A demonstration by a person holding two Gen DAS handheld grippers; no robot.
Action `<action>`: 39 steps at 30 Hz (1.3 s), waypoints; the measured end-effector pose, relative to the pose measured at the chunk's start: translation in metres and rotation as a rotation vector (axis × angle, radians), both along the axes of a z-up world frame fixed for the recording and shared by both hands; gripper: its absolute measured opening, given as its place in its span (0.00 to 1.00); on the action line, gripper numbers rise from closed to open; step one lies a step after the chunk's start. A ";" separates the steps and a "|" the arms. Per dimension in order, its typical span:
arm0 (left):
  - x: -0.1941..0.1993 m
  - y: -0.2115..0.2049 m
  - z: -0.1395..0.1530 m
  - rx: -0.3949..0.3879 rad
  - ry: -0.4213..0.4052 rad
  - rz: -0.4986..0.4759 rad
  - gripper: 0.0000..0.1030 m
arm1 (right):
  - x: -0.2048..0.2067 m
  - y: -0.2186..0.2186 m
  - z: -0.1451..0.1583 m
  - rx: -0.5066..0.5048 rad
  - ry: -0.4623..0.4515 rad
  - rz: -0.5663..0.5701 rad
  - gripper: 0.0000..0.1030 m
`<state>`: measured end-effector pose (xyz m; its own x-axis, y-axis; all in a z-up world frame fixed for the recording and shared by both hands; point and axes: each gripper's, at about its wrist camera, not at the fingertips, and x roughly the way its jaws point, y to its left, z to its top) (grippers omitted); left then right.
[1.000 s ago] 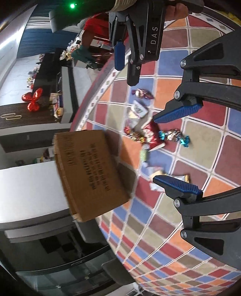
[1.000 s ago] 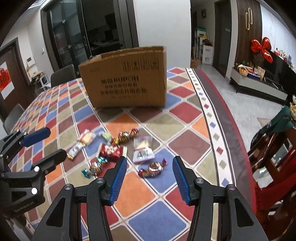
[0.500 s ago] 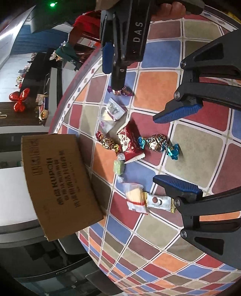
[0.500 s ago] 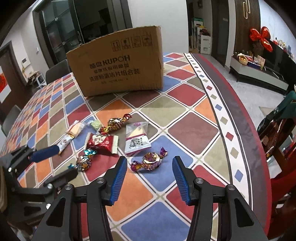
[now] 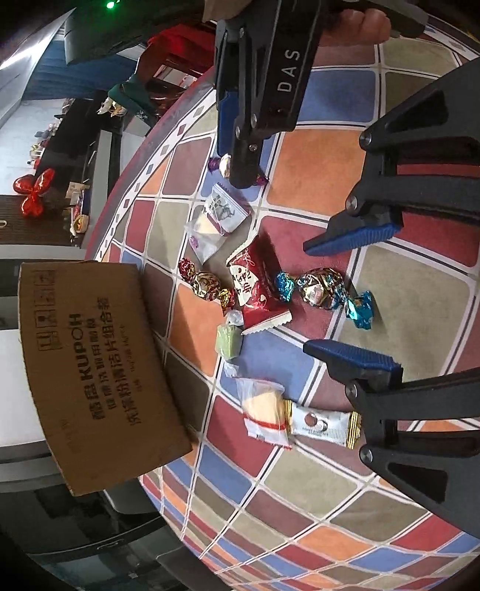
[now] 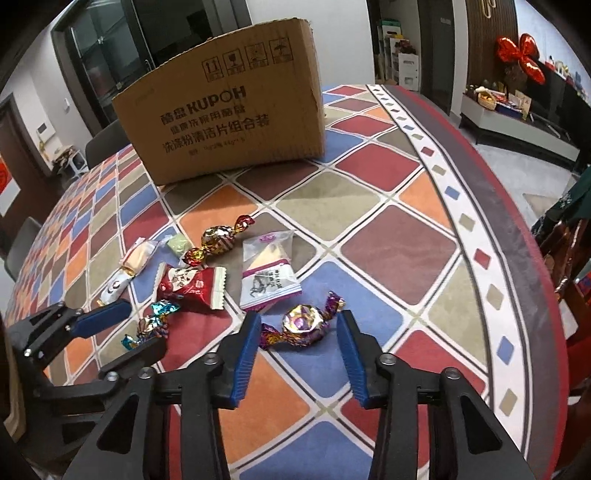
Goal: Organize snacks
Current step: 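Move both tools back over the remaining snacks on the table, then grasp the purple-wrapped candy with the right gripper while the left grasps the teal-wrapped candy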
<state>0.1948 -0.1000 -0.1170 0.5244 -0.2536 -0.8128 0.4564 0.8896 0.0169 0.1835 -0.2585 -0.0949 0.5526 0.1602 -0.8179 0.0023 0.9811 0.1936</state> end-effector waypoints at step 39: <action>-0.014 0.012 0.017 -0.098 0.008 0.024 0.24 | -0.009 0.021 -0.005 -0.027 0.012 0.105 0.26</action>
<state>0.1812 -0.0877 -0.1003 0.5249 -0.3192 -0.7890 0.4344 0.8977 -0.0742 0.1745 -0.2373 -0.0995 0.5240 0.1948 -0.8292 -0.0986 0.9808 0.1682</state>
